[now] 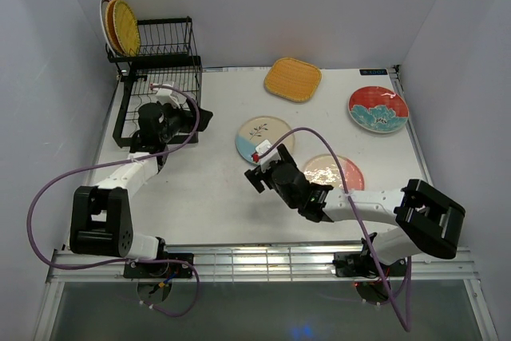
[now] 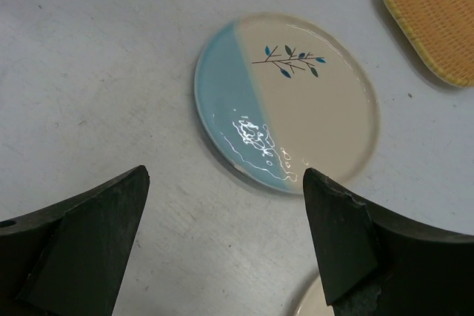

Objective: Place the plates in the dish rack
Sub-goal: Pick up the plate from the corner of the board, then insert the plate into the dish rack.

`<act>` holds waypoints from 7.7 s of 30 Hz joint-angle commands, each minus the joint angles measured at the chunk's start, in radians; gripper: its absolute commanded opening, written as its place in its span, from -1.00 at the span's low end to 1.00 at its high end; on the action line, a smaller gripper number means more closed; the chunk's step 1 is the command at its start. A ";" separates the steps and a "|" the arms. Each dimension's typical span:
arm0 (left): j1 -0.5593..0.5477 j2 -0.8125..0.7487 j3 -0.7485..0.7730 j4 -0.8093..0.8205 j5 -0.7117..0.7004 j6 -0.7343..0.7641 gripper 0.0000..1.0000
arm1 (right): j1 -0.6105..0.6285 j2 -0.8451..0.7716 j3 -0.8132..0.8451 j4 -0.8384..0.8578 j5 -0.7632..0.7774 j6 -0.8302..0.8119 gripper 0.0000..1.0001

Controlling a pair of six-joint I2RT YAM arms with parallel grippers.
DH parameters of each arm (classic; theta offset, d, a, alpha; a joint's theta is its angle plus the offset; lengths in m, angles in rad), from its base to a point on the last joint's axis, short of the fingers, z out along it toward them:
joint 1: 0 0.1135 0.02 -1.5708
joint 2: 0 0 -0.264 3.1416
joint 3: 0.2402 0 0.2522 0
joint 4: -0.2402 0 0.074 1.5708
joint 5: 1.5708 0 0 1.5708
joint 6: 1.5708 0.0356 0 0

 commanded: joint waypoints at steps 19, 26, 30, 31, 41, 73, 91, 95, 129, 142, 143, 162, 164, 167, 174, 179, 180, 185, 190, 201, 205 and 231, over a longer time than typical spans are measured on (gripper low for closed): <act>-0.113 -0.014 -0.095 0.099 -0.228 -0.032 0.96 | -0.545 0.189 0.217 -0.003 -0.299 0.629 0.80; -0.113 -0.032 -0.118 0.131 -0.221 -0.010 0.96 | -0.728 0.339 0.222 0.196 -0.399 0.953 0.82; -0.113 -0.032 -0.120 0.136 -0.216 -0.007 0.96 | -0.794 0.463 0.307 0.212 -0.431 1.100 0.80; -0.113 -0.032 -0.121 0.137 -0.215 -0.007 0.96 | -0.801 0.518 0.329 0.216 -0.434 1.149 0.80; -0.113 -0.034 -0.125 0.142 -0.216 0.001 0.96 | -0.823 0.736 0.554 0.207 -0.322 1.305 0.80; -0.113 -0.008 -0.138 0.137 -0.190 -0.216 0.93 | -0.841 0.871 0.654 0.314 -0.277 1.507 -0.85; -0.115 0.008 -0.131 0.134 -0.089 -0.288 0.96 | -0.828 0.560 0.219 0.727 -0.518 1.409 -0.85; -0.115 0.015 -0.126 0.134 -0.060 -0.286 0.96 | -0.809 0.512 0.173 0.770 -0.570 1.390 -0.84; -0.113 -0.063 -0.183 0.200 0.008 -0.311 0.63 | -0.533 0.390 0.047 0.905 -0.730 1.356 -0.84; -0.104 -0.078 -0.184 0.202 0.066 -0.314 -1.00 | -0.525 0.400 0.055 0.905 -0.733 1.320 -0.78; -0.101 -0.087 -0.187 0.202 0.066 -0.312 -1.00 | -0.525 0.396 0.051 0.903 -0.734 1.312 -0.73; -0.087 -0.215 -0.229 0.202 -0.024 -0.245 -1.00 | -0.528 0.403 0.070 0.865 -0.724 1.226 0.66; -0.084 -0.253 -0.240 0.202 -0.056 -0.222 -1.00 | -0.528 0.388 0.064 0.851 -0.702 1.212 0.68; -0.081 -0.276 -0.243 0.200 -0.077 -0.197 -1.00 | -0.535 0.376 0.056 0.842 -0.685 1.188 0.73; -0.080 -0.278 -0.151 0.087 -0.175 -0.070 -1.00 | -0.551 0.341 0.032 0.816 -0.652 1.140 0.93; -0.080 -0.347 -0.092 0.054 -0.208 -0.004 -1.00 | -0.553 0.305 0.019 0.758 -0.601 1.091 0.94; -0.080 -0.359 -0.063 0.041 -0.228 0.004 -1.00 | -0.556 0.301 0.010 0.756 -0.596 1.089 0.93; -0.080 -0.353 0.116 -0.094 -0.268 0.068 -1.00 | -0.565 0.273 -0.019 0.756 -0.560 1.080 0.93; -0.080 -0.313 0.283 -0.176 -0.401 0.142 -1.00 | -0.574 0.236 -0.057 0.753 -0.535 1.068 0.93; -0.075 -0.149 0.548 -0.118 -0.685 0.330 -1.00 | -0.585 0.163 -0.110 0.730 -0.500 1.024 0.92; -0.060 -0.063 0.618 -0.081 -0.742 0.382 -1.00 | -0.590 0.141 -0.123 0.730 -0.500 1.019 0.92; 0.270 0.235 0.894 0.017 -0.472 0.442 -1.00 | -0.591 0.110 -0.142 0.727 -0.520 0.997 0.92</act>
